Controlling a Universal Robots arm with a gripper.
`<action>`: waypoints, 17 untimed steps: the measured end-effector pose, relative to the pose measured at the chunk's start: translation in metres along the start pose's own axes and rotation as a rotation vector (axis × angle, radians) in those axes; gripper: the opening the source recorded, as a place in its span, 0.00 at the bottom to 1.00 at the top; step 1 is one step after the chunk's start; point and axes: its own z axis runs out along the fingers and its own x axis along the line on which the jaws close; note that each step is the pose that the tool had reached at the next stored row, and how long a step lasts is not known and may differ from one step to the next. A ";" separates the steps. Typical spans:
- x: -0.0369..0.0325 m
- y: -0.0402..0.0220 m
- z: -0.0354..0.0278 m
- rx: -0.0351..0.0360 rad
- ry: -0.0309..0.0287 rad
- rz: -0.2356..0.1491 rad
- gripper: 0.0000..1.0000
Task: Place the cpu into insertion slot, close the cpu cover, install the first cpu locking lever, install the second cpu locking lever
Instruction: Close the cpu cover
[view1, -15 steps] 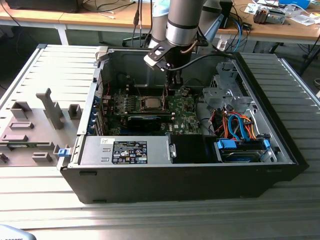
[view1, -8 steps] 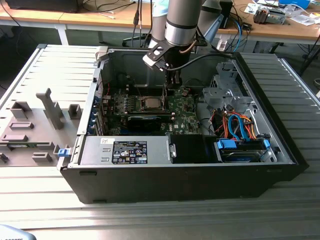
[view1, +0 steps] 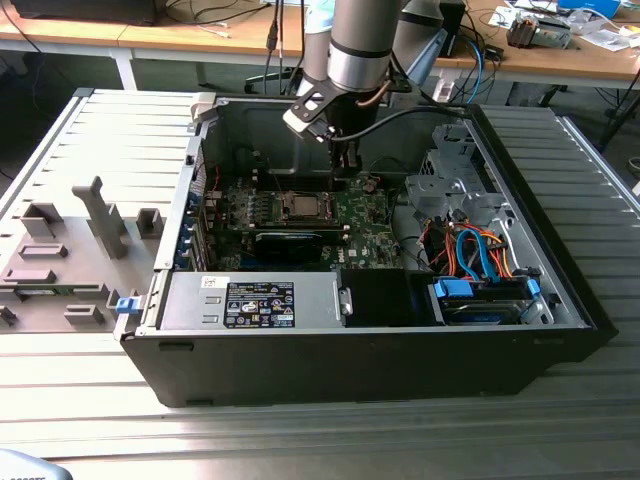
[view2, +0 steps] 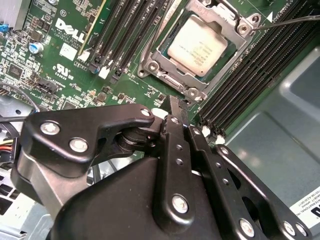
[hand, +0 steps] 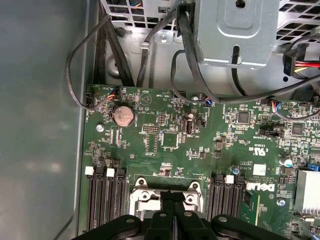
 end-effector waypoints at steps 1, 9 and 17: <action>0.0000 -0.0002 0.0000 0.0000 0.0000 0.000 0.11; 0.0002 -0.0025 0.0002 0.0000 0.0000 0.000 0.11; 0.0005 -0.0055 0.0005 0.0000 0.0000 0.000 0.11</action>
